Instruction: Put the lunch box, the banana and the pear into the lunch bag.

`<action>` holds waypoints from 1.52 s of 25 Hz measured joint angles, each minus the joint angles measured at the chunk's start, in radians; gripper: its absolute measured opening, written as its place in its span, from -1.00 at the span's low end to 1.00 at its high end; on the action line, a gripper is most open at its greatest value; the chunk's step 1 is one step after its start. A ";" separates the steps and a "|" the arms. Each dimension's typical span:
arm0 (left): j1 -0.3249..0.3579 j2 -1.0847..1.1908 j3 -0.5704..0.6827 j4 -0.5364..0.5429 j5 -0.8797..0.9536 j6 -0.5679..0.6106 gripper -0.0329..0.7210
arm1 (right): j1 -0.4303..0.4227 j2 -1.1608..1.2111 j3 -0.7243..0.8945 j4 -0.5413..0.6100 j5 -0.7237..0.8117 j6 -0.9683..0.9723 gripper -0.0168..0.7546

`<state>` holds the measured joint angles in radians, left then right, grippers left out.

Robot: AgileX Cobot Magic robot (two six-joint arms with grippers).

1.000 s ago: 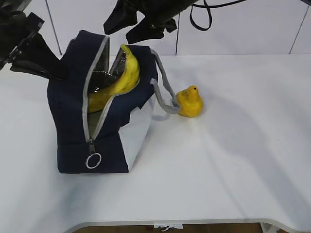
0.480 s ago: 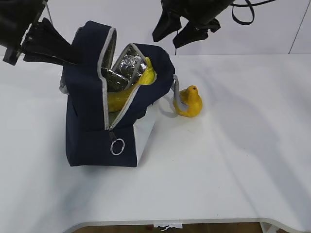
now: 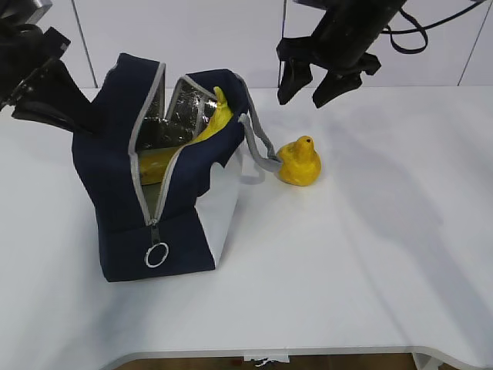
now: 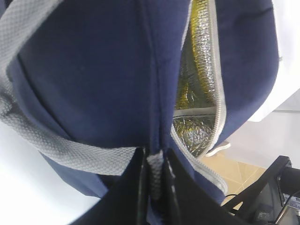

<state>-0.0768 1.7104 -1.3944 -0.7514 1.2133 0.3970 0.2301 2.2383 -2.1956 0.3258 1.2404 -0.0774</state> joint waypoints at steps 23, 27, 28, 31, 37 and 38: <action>0.000 0.000 0.000 0.006 0.000 -0.006 -0.87 | 0.004 0.099 0.071 -0.039 -0.006 0.049 0.38; 0.000 0.000 0.000 0.008 0.000 -0.006 -0.87 | 0.004 0.099 0.071 -0.041 -0.006 0.051 0.11; 0.000 0.000 0.000 0.008 0.000 -0.006 -0.87 | 0.004 0.099 0.071 -0.041 -0.006 0.051 0.00; 0.000 0.000 0.000 0.008 0.000 -0.006 -0.86 | 0.004 0.099 0.069 -0.045 -0.007 0.051 -0.22; 0.000 0.000 0.000 0.011 0.000 -0.006 -0.87 | 0.004 0.085 0.072 -0.059 -0.007 0.051 -0.28; 0.000 0.000 0.000 0.013 0.000 -0.006 -0.87 | 0.004 0.073 0.072 -0.059 -0.007 0.051 -0.28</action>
<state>-0.0768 1.7104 -1.3944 -0.7382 1.2133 0.3913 0.2341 2.3118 -2.1239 0.2670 1.2336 -0.0262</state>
